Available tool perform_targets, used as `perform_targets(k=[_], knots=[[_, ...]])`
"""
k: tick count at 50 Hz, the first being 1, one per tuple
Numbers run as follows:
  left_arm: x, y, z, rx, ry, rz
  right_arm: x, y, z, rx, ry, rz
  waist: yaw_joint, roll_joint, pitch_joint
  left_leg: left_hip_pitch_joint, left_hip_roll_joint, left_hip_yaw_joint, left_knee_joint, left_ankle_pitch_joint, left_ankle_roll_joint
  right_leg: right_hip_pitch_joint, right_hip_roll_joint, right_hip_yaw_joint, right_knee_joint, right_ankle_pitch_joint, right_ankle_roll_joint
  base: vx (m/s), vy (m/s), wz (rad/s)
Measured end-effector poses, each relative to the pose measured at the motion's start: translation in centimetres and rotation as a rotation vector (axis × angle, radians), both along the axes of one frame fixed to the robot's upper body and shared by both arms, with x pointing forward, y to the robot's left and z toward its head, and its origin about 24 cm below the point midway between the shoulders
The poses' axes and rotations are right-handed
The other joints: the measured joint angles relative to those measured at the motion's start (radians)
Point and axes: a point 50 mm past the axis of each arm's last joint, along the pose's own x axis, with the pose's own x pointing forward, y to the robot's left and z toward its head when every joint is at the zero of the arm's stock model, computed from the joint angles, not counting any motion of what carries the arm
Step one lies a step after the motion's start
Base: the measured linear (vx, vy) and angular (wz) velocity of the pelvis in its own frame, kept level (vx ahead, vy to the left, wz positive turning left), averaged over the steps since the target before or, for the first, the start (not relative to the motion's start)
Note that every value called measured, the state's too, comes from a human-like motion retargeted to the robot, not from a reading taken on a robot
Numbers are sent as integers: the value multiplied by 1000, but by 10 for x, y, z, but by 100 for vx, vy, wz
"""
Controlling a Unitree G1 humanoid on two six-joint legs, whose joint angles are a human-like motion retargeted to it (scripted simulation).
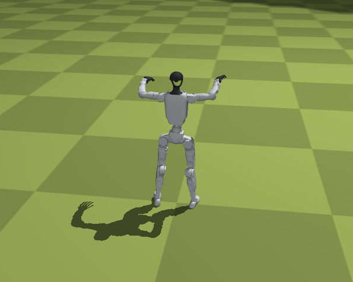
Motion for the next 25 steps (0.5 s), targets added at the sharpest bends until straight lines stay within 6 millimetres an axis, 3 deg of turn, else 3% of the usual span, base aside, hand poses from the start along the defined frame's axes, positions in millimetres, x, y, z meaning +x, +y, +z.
perform_targets(k=[25], knots=[[7, 1, 0, 2, 6, 18, -12, -9, -5, -7, 11, -45, 9, 8, -7, 25, -5, -1, 5, -22, 1, 26, -6, -5, 7, -22, -10, 0, 0, 0]])
